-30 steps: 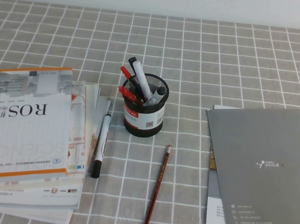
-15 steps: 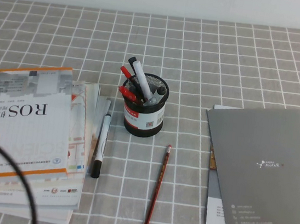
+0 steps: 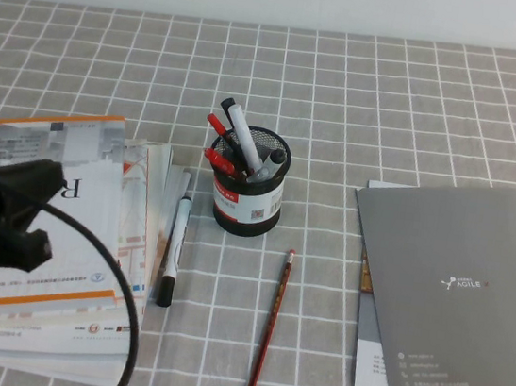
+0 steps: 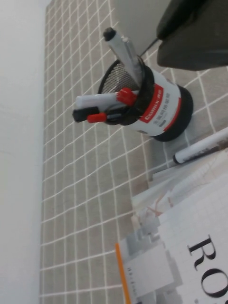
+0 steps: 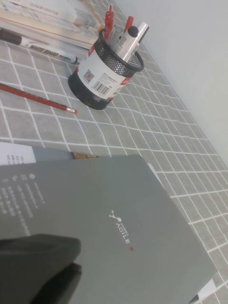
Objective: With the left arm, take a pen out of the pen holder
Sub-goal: 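Take a marker out of the pen holder and lay it on the table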
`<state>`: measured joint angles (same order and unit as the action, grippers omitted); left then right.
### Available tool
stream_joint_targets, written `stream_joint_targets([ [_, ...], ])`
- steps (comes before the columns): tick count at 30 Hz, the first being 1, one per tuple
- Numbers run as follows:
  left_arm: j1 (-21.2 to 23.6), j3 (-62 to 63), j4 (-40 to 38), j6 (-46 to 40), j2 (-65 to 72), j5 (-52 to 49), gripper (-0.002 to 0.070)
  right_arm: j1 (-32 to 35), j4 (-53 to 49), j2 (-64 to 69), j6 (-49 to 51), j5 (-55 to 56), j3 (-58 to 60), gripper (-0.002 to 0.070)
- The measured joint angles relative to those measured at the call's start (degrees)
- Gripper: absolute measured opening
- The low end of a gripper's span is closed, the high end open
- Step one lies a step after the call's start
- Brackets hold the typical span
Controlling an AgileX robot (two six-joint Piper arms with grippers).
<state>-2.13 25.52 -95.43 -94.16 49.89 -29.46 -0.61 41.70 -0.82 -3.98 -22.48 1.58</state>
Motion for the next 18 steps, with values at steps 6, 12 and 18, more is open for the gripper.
stream_joint_targets([
  [6,-0.62,0.38,-0.38,-2.94,5.14,-0.58,-0.0003,0.00,0.00,0.00,0.00,0.00,0.00,-0.0013],
  [12,-4.75,3.61,10.21,4.10,5.86,5.03,-0.0003,0.00,0.00,0.00,0.00,0.00,0.00,-0.0013],
  [18,-9.17,8.59,24.47,19.01,5.86,9.35,-0.0003,0.00,0.00,0.00,0.00,0.00,0.00,-0.0013],
])
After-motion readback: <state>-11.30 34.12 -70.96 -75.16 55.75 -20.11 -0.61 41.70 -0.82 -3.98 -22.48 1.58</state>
